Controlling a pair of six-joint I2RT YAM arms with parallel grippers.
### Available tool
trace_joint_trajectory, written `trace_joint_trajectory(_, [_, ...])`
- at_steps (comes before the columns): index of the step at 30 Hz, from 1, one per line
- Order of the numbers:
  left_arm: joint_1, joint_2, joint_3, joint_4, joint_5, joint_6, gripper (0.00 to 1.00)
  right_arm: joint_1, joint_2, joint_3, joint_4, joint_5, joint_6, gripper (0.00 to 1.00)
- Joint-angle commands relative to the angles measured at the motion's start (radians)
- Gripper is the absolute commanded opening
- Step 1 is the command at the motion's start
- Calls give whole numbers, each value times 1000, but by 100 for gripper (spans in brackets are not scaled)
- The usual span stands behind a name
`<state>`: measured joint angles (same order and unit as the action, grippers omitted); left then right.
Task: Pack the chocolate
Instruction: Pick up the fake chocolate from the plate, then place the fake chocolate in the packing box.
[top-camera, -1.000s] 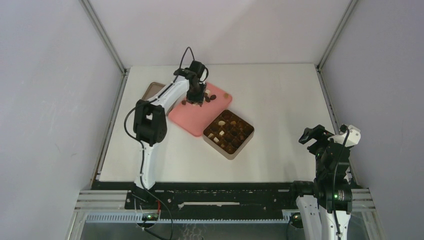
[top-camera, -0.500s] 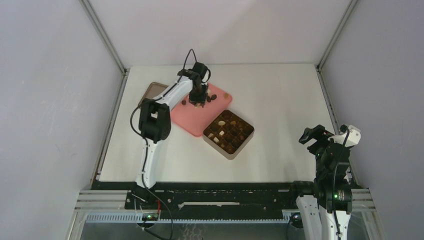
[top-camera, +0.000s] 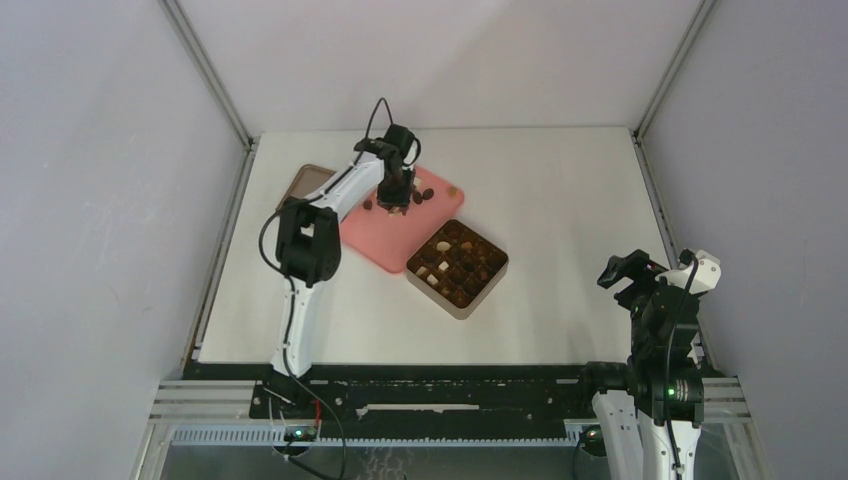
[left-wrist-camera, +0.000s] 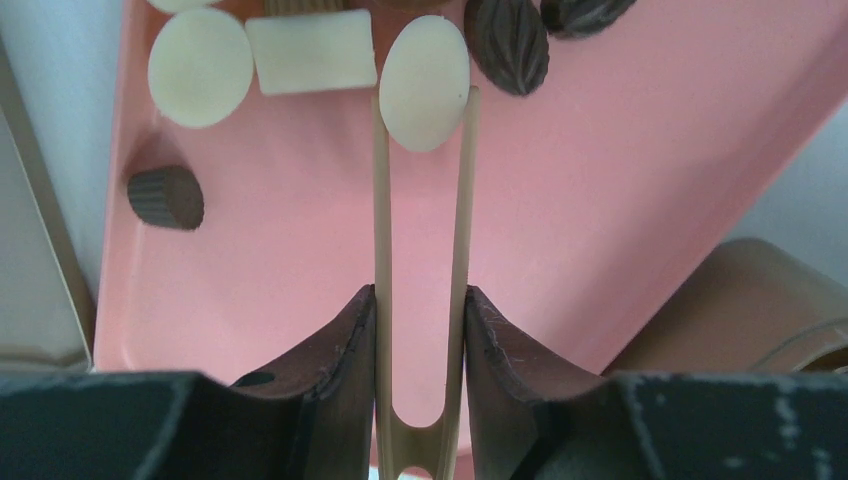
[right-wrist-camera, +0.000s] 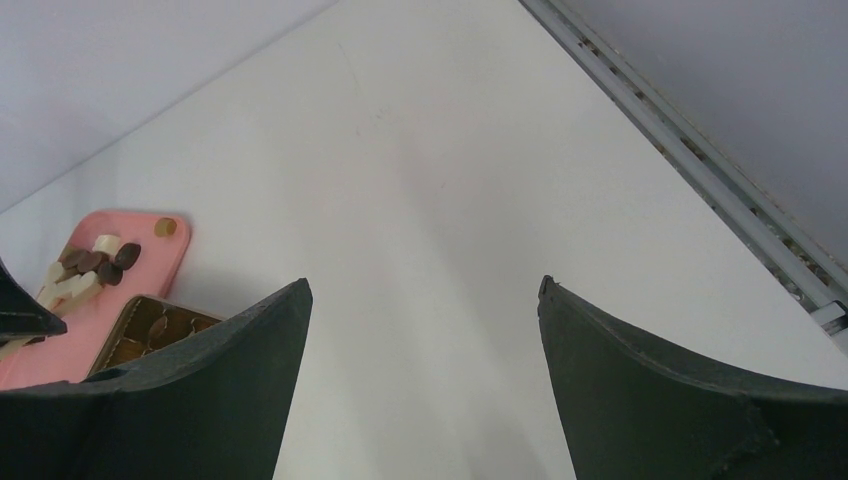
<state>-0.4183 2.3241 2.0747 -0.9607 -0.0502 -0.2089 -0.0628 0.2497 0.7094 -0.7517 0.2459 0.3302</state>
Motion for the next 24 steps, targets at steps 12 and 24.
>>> trace_joint_trajectory(12, [1, -414, -393, 5, 76, 12, 0, 8, -13, -1, 33, -7, -5, 92])
trace_joint_trajectory(24, [-139, -726, -649, -19, 162, 38, 2, 9, -24, -1, 34, -19, -7, 92])
